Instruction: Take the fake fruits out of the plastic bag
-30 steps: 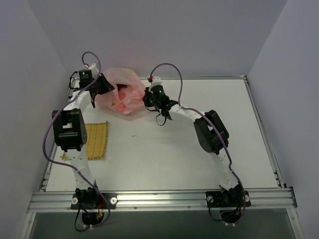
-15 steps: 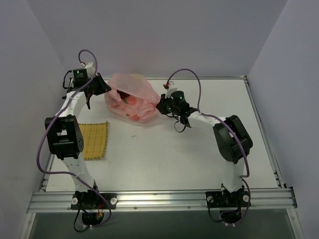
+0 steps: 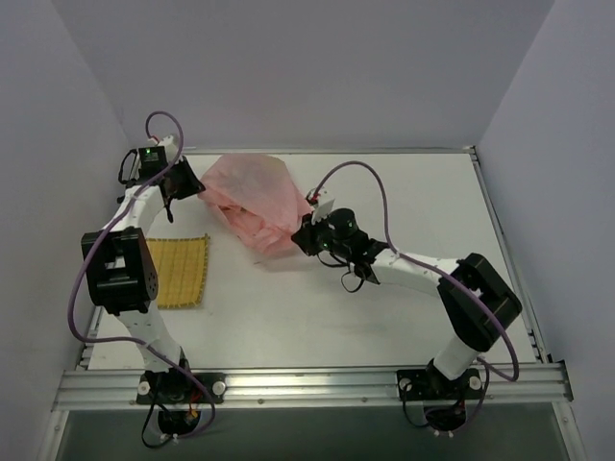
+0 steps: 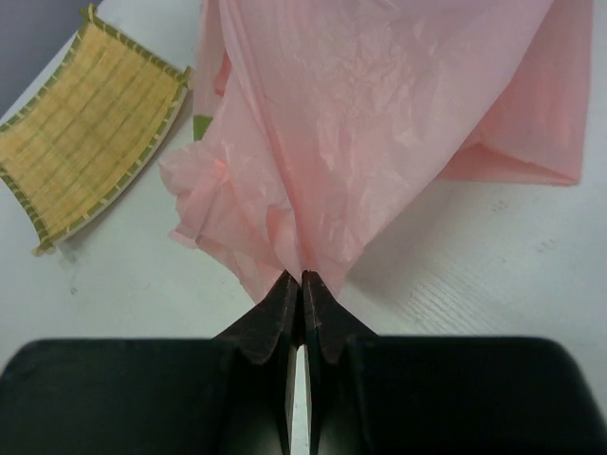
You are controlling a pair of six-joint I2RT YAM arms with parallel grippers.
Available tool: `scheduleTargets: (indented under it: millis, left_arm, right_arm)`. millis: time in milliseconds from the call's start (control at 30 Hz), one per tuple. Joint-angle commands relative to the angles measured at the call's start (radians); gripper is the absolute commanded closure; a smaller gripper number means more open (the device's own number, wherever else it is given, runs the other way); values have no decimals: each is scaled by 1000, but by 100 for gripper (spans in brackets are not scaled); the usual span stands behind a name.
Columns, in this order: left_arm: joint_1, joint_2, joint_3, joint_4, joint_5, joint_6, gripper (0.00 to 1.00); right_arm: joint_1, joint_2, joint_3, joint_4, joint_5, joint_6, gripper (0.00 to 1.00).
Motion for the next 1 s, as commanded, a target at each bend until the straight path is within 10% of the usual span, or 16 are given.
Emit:
scheduleTargets:
  millis: [0, 333, 500, 667, 967]
  left_arm:
    - [24, -35, 43, 104, -90, 2, 98]
    - [-4, -221, -76, 176, 35, -81, 98]
    - [-70, -291, -79, 70, 10, -47, 98]
    - [-116, -288, -38, 7, -31, -6, 98]
    - [-116, -256, 68, -134, -71, 77, 98]
  right_arm:
    - [-6, -74, -90, -86, 54, 8, 100]
    - [-31, -193, 8, -302, 374, 19, 96]
    - [21, -244, 180, -509, 346, -70, 13]
    - [40, -293, 286, -544, 299, -100, 4]
    - [27, 151, 620, -587, 283, -262, 0]
